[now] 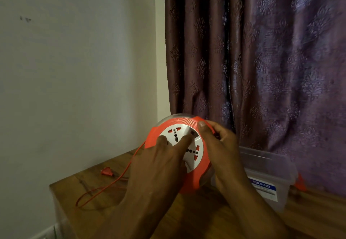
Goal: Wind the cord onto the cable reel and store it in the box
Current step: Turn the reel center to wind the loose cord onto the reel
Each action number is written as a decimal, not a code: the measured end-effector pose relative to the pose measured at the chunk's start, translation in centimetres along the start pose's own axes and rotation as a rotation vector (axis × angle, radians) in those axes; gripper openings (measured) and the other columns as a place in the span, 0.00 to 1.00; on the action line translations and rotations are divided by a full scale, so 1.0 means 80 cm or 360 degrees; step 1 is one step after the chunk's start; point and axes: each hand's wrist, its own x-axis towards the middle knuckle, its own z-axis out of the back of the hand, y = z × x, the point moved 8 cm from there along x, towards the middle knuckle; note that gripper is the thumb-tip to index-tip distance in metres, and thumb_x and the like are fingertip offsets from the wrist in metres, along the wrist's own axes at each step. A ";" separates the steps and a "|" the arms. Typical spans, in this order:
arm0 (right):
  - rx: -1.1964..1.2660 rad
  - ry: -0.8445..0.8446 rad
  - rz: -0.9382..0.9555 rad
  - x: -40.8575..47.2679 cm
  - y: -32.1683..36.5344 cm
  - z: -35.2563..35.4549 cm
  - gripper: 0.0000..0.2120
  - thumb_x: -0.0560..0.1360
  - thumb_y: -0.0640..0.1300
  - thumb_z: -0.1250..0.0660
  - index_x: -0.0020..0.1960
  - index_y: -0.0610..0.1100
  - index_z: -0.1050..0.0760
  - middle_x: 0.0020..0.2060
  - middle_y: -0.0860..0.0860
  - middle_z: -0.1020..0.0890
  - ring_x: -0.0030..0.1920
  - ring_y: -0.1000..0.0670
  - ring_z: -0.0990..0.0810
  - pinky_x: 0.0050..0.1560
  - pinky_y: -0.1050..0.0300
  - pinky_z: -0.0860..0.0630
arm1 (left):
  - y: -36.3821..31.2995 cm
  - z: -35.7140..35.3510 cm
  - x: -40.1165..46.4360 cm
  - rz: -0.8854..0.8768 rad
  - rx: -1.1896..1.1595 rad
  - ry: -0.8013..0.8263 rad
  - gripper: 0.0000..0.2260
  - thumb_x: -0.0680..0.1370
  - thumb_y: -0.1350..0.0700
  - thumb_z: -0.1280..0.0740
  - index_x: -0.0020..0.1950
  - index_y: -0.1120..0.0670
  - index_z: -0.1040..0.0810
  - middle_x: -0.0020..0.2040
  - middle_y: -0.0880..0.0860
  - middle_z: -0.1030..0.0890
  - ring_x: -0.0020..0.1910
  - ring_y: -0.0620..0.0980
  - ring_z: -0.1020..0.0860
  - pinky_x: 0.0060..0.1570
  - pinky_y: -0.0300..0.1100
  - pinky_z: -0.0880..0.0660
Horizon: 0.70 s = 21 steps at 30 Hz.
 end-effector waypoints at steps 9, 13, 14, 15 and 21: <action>0.0046 0.0006 0.0008 0.001 0.010 0.003 0.10 0.77 0.52 0.32 0.41 0.65 0.17 0.40 0.57 0.13 0.42 0.53 0.13 0.39 0.56 0.18 | -0.018 0.005 0.004 -0.0221 0.0108 0.0110 0.30 0.74 0.48 0.36 0.68 0.34 0.51 0.75 0.53 0.44 0.60 0.57 0.26 0.50 0.47 0.25; 0.0080 0.0024 -0.0003 0.001 0.011 0.001 0.12 0.77 0.49 0.32 0.38 0.62 0.17 0.38 0.55 0.12 0.40 0.52 0.13 0.39 0.56 0.19 | -0.020 0.008 0.004 -0.0228 0.0149 0.0125 0.28 0.74 0.48 0.36 0.67 0.34 0.47 0.73 0.55 0.41 0.58 0.58 0.24 0.48 0.47 0.24; 0.0087 0.0027 -0.0003 0.000 0.011 0.002 0.12 0.77 0.49 0.32 0.38 0.61 0.16 0.38 0.54 0.12 0.39 0.52 0.13 0.38 0.56 0.19 | -0.020 0.009 0.005 -0.0227 0.0148 0.0124 0.27 0.74 0.48 0.35 0.67 0.34 0.45 0.72 0.55 0.39 0.57 0.58 0.24 0.46 0.47 0.24; 0.0096 0.0031 -0.0004 -0.001 0.011 0.002 0.12 0.77 0.48 0.32 0.37 0.59 0.16 0.37 0.54 0.12 0.38 0.53 0.13 0.37 0.57 0.19 | -0.020 0.012 0.006 -0.0231 0.0149 0.0123 0.26 0.73 0.49 0.35 0.66 0.35 0.42 0.71 0.56 0.36 0.54 0.59 0.23 0.44 0.46 0.23; 0.0107 0.0087 -0.0023 -0.003 0.010 -0.001 0.11 0.78 0.47 0.33 0.39 0.56 0.17 0.36 0.52 0.12 0.36 0.51 0.13 0.36 0.56 0.17 | -0.033 0.024 0.006 -0.0356 0.0142 0.0217 0.14 0.66 0.52 0.26 0.49 0.43 0.22 0.62 0.55 0.24 0.46 0.60 0.19 0.36 0.51 0.21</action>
